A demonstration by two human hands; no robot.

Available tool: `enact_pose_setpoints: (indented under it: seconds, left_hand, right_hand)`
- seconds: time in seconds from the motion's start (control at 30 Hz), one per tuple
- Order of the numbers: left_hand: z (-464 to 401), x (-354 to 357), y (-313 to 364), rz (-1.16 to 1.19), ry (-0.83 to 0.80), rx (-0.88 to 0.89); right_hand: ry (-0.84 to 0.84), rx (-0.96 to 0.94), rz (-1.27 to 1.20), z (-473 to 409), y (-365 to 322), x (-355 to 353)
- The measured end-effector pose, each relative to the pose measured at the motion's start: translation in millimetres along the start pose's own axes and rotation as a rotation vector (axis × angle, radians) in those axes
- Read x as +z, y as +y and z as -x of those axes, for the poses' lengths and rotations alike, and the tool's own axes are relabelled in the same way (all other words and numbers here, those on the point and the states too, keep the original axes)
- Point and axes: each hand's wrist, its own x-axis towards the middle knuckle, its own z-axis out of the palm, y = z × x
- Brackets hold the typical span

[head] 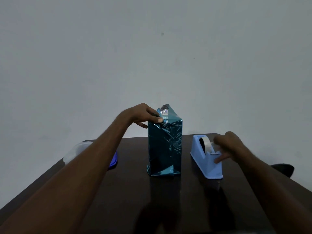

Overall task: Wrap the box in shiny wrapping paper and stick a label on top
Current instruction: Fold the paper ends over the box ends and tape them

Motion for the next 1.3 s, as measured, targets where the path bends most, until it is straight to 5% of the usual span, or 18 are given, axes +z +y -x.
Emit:
enact_pose_setpoints:
  seconds: [0.03, 0.13, 0.27, 0.77, 1.1, 1.3]
  left_hand:
    - [-1.2, 0.6, -0.2, 0.003, 0.001, 0.000]
    - [0.1, 0.4, 0.1, 0.005, -0.002, 0.002]
    - [-1.6, 7.4, -1.0, 0.011, -0.005, -0.005]
    - [0.5, 9.4, -0.1, -0.002, -0.005, -0.003]
    - [0.5, 9.5, 0.0, -0.005, -0.001, -0.010]
    - [0.3, 9.9, 0.0, -0.003, -0.001, -0.008]
  right_hand:
    - [0.042, 0.026, -0.151, 3.8, 3.8, -3.7]
    - [0.075, -0.009, -0.096, 18.5, 16.1, -1.2]
    - [0.369, 0.034, -0.352, 23.9, 63.1, 9.9]
    - [0.596, -0.027, -0.231, 43.7, 89.2, 40.8]
    - [0.588, -0.055, -0.367, 56.4, 92.8, 47.5]
    - [0.326, -0.241, -0.555, 68.3, 46.0, 36.8]
